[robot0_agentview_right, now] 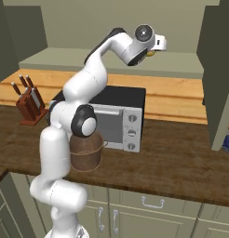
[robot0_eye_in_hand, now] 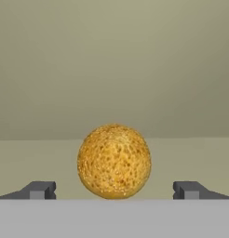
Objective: Open the cabinet, pick up the bread from the cabinet and place it in the basket. Then move the basket to the dining counter.
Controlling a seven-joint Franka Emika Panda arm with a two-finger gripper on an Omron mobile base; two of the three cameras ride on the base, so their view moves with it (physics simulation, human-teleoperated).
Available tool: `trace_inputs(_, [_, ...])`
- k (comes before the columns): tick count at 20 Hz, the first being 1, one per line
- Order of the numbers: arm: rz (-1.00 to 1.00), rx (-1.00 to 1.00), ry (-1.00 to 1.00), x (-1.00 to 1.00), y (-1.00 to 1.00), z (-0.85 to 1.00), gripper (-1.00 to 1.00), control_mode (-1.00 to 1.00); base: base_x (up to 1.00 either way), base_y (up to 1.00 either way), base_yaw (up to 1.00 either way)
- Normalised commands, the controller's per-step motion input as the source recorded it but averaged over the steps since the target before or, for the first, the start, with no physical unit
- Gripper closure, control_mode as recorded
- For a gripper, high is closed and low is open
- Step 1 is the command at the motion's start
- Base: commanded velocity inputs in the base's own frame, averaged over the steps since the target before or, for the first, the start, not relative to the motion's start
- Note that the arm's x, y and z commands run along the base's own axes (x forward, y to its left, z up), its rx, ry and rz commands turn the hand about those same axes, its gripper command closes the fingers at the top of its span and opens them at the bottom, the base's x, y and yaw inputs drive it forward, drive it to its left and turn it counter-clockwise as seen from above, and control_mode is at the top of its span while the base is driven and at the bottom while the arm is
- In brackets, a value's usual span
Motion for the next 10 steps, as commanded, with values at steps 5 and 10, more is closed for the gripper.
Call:
trace_inputs(5, [0.00, 0.02, 0.10, 0.22, 0.00, -0.16, -1.00, -1.00, 0.00, 0.00, 0.00])
trace_inputs(10, [0.00, 0.02, 0.02, 0.41, 0.00, -0.02, -1.00, -1.00, 0.00, 0.00, 0.00])
